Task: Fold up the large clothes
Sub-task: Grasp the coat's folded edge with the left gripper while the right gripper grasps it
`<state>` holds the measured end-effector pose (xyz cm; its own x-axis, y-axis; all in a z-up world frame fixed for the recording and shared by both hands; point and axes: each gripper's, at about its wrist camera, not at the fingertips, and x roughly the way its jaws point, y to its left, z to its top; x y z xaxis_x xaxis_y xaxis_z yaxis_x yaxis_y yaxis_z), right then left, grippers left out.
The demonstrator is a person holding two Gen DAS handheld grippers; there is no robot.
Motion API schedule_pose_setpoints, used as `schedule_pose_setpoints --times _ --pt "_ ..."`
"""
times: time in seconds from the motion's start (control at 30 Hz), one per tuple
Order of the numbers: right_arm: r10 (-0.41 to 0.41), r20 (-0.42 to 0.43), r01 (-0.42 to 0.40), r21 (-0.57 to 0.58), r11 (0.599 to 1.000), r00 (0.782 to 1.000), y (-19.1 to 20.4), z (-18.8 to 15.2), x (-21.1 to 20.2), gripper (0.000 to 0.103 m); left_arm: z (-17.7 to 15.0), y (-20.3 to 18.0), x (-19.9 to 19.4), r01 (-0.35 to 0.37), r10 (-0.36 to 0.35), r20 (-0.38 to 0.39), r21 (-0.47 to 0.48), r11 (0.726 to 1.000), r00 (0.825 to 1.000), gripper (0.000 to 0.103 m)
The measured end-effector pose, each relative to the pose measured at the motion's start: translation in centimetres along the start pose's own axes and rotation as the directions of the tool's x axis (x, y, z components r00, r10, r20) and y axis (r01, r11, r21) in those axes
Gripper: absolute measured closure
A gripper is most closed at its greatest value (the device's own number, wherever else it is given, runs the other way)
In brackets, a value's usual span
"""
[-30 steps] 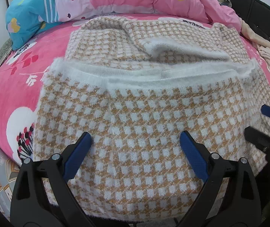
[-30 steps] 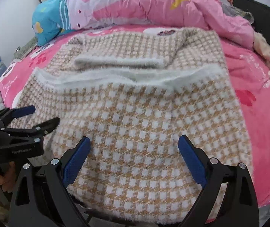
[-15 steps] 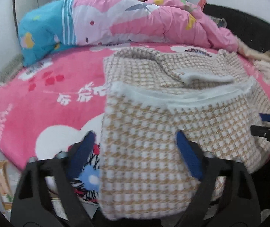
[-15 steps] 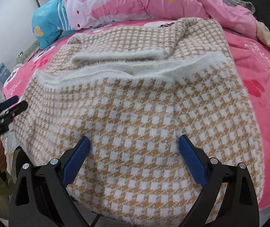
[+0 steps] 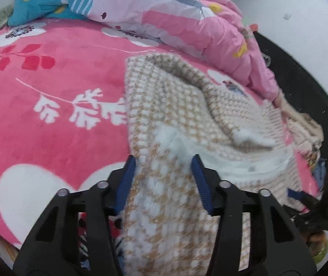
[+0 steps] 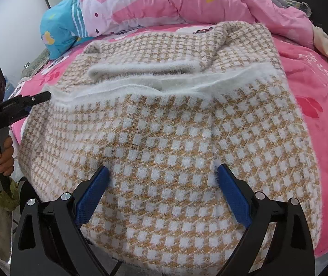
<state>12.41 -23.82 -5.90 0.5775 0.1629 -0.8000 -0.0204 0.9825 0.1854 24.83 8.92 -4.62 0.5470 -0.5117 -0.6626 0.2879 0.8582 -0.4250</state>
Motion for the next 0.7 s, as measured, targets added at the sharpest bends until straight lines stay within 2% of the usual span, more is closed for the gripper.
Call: schedule_pose_setpoints --times 0.1,0.23,0.3,0.43,0.5,0.6,0.7 --pt "0.003 0.002 -0.003 0.0 1.0 1.0 0.0 0.0 0.0 0.012 -0.2 -0.5 -1.5 0.036 -0.037 0.037 0.035 0.999 0.999 0.062" --pt "0.013 0.003 -0.013 -0.003 1.0 1.0 -0.2 -0.1 -0.1 0.011 -0.7 -1.0 -3.6 0.123 -0.126 0.074 0.042 0.991 0.989 0.062" --pt "0.024 0.004 -0.024 -0.007 1.0 1.0 -0.3 -0.1 -0.2 0.011 -0.9 -1.7 -3.9 0.154 -0.158 0.071 0.056 0.986 0.985 0.062" --pt "0.095 0.015 -0.095 0.015 0.995 0.995 -1.7 -0.2 -1.3 0.011 -0.8 -1.8 -2.1 0.101 -0.103 0.02 0.053 0.993 0.995 0.062" --pt "0.113 0.054 -0.115 0.04 0.992 0.992 -3.3 0.0 -2.8 0.011 -0.6 -1.4 -1.2 0.085 -0.085 0.006 0.036 0.996 0.996 0.062" --pt "0.109 0.107 -0.116 0.061 0.991 0.988 -6.2 1.2 -5.1 0.013 -0.3 -0.9 -0.5 0.08 -0.08 -0.001 0.013 0.997 0.997 0.063" --pt "0.087 0.13 -0.094 0.047 0.994 0.988 -8.4 3.3 -6.0 0.018 0.0 -1.1 -0.1 0.061 -0.061 -0.001 0.03 0.998 0.998 0.068"
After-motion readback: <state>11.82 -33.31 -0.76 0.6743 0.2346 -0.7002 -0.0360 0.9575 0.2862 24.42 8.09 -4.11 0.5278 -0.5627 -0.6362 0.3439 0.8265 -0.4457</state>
